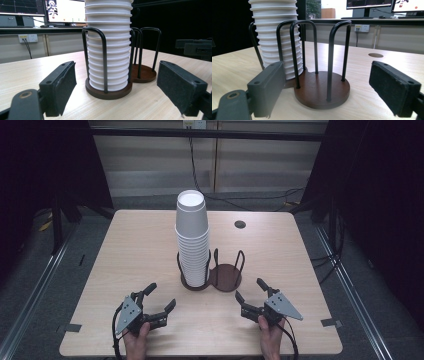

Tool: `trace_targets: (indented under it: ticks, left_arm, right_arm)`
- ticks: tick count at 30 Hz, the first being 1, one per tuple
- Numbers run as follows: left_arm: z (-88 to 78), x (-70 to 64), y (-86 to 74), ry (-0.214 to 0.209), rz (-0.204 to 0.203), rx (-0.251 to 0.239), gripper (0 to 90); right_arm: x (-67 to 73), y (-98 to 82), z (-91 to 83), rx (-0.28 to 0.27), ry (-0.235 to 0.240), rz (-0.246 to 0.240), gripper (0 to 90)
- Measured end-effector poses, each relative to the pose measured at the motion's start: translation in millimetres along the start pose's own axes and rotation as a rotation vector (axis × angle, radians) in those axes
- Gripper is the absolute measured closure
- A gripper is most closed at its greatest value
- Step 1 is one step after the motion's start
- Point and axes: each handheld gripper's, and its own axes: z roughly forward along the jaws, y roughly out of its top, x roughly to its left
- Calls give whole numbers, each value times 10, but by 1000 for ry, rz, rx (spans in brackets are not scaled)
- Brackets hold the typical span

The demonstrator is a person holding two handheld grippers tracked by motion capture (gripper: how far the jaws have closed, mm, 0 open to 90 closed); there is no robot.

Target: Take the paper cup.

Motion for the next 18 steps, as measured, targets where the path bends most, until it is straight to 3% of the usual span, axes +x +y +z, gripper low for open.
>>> trace_targets:
  ticks: [5,12,18]
  left_arm:
    - [2,-4,-1,-3,-9,-1,157]
    - [0,0,0,-1,1,0,157]
    - [2,-8,-1,7,-8,0,157]
  right_arm:
    - [6,16,43,47,32,-11,130]
    - [11,18,47,51,10,0,128]
    - [-12,19,10,61,29,22,126]
